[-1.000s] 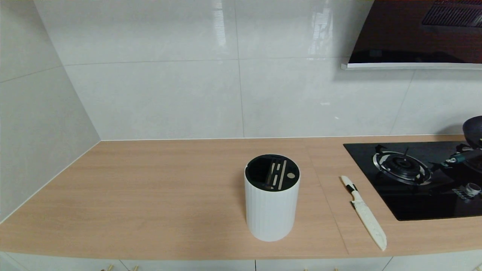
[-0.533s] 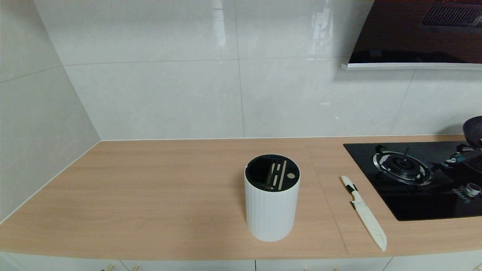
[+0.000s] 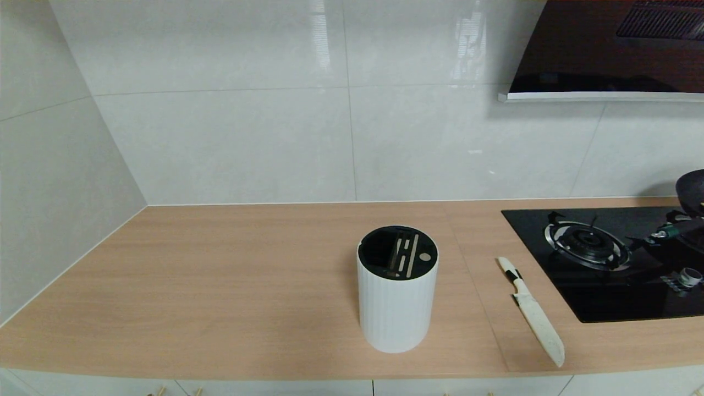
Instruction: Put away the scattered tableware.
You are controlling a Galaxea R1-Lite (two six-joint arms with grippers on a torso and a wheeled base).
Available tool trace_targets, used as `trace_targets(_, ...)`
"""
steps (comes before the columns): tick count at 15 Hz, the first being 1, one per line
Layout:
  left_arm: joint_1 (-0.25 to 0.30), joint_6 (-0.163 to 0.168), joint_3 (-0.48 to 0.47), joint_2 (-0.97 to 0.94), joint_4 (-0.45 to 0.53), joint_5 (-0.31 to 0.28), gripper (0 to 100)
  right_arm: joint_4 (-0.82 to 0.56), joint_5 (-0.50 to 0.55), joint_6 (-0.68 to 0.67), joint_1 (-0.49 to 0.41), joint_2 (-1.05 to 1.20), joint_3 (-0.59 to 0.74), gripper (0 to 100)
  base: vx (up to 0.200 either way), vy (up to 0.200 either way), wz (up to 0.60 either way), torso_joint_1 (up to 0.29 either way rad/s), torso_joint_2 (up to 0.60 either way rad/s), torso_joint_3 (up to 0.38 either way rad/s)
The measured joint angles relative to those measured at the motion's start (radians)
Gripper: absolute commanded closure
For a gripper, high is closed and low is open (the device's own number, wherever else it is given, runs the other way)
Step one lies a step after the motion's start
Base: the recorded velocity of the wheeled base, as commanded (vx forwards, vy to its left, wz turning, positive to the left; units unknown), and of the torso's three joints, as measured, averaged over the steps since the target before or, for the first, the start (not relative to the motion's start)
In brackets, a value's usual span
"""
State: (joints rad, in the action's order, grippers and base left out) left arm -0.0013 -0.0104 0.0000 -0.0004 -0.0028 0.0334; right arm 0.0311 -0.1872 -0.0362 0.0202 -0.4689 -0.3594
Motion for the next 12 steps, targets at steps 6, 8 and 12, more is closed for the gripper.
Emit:
trace_targets(6, 0.0, 0.0, 0.0, 0.0, 0.0, 0.0, 0, 0.066, 0.004, -0.002, 0.015, -0.541, -0.152, 0, 0.0, 0.0, 0.0, 0.0, 0.0, 0.0)
trace_targets(8, 0.0, 0.0, 0.0, 0.0, 0.0, 0.0, 0, 0.177, 0.063, 0.001, 0.031, -0.76, -0.177, 0, 0.0, 0.0, 0.0, 0.0, 0.0, 0.0)
trace_targets(12, 0.0, 0.0, 0.0, 0.0, 0.0, 0.0, 0, 0.389, 0.191, 0.021, 0.088, -1.118, -0.202, 0, 0.0, 0.0, 0.0, 0.0, 0.0, 0.0)
